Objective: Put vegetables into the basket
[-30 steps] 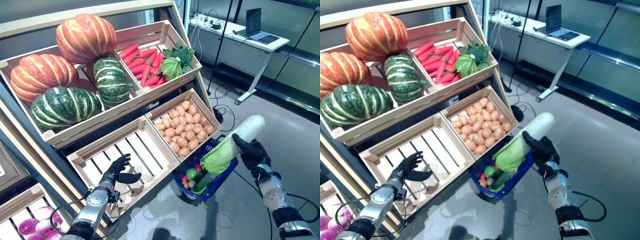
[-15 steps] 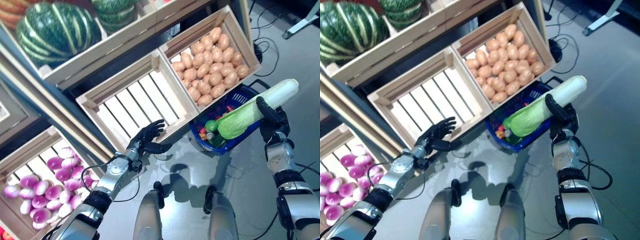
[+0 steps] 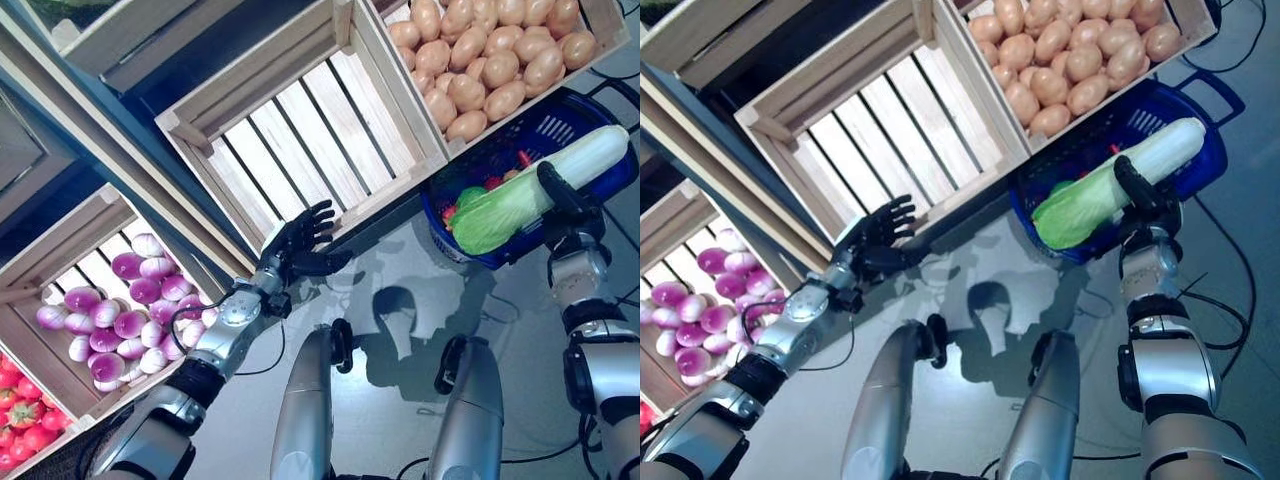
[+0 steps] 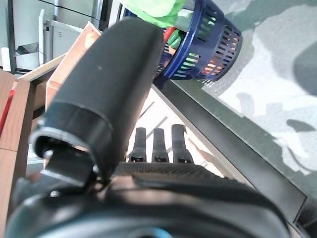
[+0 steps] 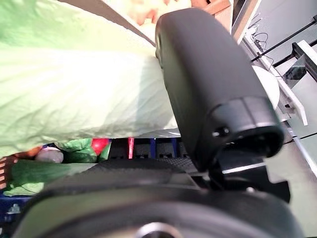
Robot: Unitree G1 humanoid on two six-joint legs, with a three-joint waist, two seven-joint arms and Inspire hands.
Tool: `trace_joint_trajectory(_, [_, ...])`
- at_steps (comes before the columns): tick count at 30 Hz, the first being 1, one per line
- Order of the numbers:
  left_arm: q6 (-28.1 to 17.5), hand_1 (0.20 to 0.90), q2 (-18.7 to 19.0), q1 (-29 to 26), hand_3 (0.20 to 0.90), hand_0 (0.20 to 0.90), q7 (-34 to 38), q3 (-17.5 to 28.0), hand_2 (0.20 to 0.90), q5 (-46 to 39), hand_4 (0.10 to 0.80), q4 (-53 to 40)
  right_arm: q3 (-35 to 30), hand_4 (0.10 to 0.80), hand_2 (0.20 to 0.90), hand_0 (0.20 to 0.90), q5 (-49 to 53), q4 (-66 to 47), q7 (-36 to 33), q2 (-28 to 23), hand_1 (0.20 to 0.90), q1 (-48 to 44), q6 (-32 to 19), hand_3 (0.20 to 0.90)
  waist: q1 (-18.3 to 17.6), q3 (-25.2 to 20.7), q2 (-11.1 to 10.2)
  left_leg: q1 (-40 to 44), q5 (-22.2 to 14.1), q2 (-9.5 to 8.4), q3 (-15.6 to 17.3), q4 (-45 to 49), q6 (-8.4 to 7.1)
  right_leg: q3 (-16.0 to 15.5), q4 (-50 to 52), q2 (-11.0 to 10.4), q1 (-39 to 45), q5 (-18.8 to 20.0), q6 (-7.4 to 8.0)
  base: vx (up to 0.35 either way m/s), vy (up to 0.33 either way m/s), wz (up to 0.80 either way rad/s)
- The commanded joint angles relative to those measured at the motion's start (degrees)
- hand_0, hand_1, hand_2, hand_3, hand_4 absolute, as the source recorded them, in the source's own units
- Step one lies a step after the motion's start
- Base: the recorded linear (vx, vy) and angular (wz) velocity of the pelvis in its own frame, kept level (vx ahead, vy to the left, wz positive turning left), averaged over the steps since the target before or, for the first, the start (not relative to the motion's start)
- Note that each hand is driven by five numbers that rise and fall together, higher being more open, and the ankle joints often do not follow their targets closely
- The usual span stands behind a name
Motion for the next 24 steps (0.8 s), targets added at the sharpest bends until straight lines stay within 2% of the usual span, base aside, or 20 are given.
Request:
trace_joint_trajectory(1, [-4.98, 0.900, 0.06, -5.31, 0.900, 0.900, -0.12, 1.86, 0.900, -2.26, 0.800, -5.91, 2.19, 0.800, 0.900, 0.900, -1.08, -1.51, -0.70, -4.96, 0.900, -8.67, -3.70, 0.900, -0.94, -0.03, 0.68, 5.20, -7.49, -0.01, 2.25, 2.92, -1.03, 1.21, 2.12, 2.86, 3.46, -0.58, -5.42, -0.064, 0.008, 0.10])
trace_joint_trajectory(7, [-3.63, 0.900, 0.42, -6.79, 0.900, 0.900, 1.32, 2.31, 0.900, -2.25, 0.800, -6.85, 1.83, 0.800, 0.900, 0.900, -1.65, -1.11, -1.16, -5.50, 0.900, -10.06, -4.26, 0.900, -0.87, -0.03, 0.28, 4.86, -8.18, 0.58, 2.10, 3.98, -1.16, 1.15, 2.87, 3.01, 3.08, -0.97, -5.23, -0.064, 0.000, 0.00])
trace_joint_trajectory(14, [-2.18, 0.900, 1.99, -6.91, 0.900, 0.900, 0.14, 2.78, 0.900, -2.51, 0.800, -6.09, 0.93, 0.800, 0.900, 0.900, -0.92, -1.48, -0.34, -6.34, 0.900, -9.19, -3.92, 0.900, -0.40, -0.20, -1.40, 7.54, -7.78, 1.55, 0.99, 2.11, -1.24, 0.45, 0.68, 3.30, 6.10, 0.05, -4.66, -0.010, -0.062, -0.02])
trace_joint_trajectory(16, [-1.79, 0.900, 2.37, -6.59, 0.900, 0.900, -0.39, 2.78, 0.900, -2.71, 0.800, -5.93, 0.60, 0.800, 0.900, 0.900, -0.78, -1.55, -0.14, -6.22, 0.900, -8.30, -4.06, 0.900, -0.27, -0.58, -1.98, 8.72, -5.47, 1.96, 1.17, -0.54, -0.91, -0.30, -2.03, 3.38, 7.46, 2.41, -4.92, -0.042, -0.066, 0.07])
trace_joint_trajectory(24, [-0.17, 0.900, 2.49, -4.72, 0.900, 0.900, -0.95, 2.42, 0.900, -1.96, 0.800, -4.67, -0.74, 0.800, 0.900, 0.900, -1.21, -1.90, -0.99, -4.95, 0.900, -4.05, -3.54, 0.900, 0.48, -3.53, -4.30, 15.62, -2.44, 3.56, 0.87, -8.97, -1.38, -1.88, -9.67, 4.50, 14.98, 5.05, -4.26, 0.050, -0.034, 0.00])
